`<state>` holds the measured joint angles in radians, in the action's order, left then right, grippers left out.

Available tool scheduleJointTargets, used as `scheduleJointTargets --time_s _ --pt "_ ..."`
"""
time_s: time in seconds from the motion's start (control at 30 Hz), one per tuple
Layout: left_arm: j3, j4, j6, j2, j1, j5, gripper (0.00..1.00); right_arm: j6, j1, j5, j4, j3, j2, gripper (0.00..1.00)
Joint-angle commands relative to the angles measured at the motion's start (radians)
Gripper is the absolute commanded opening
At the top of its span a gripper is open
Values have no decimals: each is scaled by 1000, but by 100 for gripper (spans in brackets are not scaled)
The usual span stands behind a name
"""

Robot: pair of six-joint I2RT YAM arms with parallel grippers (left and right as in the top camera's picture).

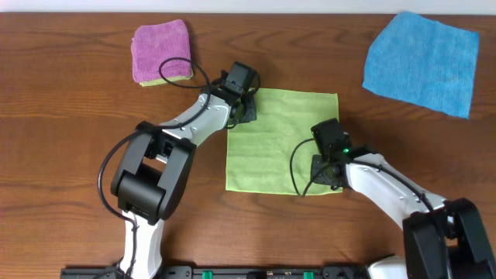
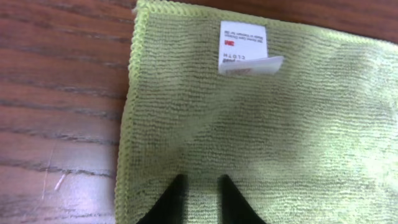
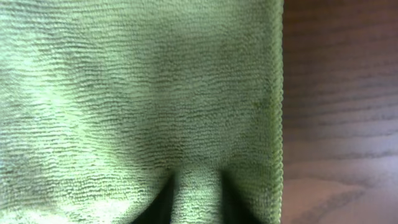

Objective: Fold the cloth
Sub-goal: 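Move both grippers to the cloth's bottom edge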

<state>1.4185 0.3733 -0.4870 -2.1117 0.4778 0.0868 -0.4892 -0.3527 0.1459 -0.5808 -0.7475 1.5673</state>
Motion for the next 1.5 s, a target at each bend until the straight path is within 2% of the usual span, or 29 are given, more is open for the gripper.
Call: scheduleJointTargets --time_s 0.0,0.17,0.27,0.47,0.57,0.87,0.97,1.1,1.17,1.27,1.3,1.47 --pt "24 25 8 34 2 46 54 39 -8 -34 8 7 -42 92" --pt "29 64 39 138 0 44 54 42 -8 -80 -6 1 -150 96" --pt "29 161 39 220 0 44 55 35 -8 -110 -49 1 -243 96" --pt "29 531 34 340 12 40 47 -173 -8 -128 -292 8 -359 94" --pt "19 668 34 348 34 37 47 -232 -8 -127 -320 40 -381 95" --pt "-121 757 34 366 120 42 43 -284 -6 -127 -251 165 -453 99" --pt "-224 778 4 443 134 44 42 -276 14 -128 -247 194 -517 99" --pt "-403 689 -58 638 135 46 47 -141 31 -186 -195 208 -604 99" --pt "-523 543 -64 746 149 69 60 -76 36 -246 -161 210 -624 99" --pt "-692 282 -80 840 175 130 80 -55 41 -278 -138 216 -625 99" --pt "-763 171 -107 855 184 139 82 -55 45 -283 -133 219 -625 99" --pt "-903 -47 -152 814 183 106 83 -44 86 -321 -127 220 -625 99"
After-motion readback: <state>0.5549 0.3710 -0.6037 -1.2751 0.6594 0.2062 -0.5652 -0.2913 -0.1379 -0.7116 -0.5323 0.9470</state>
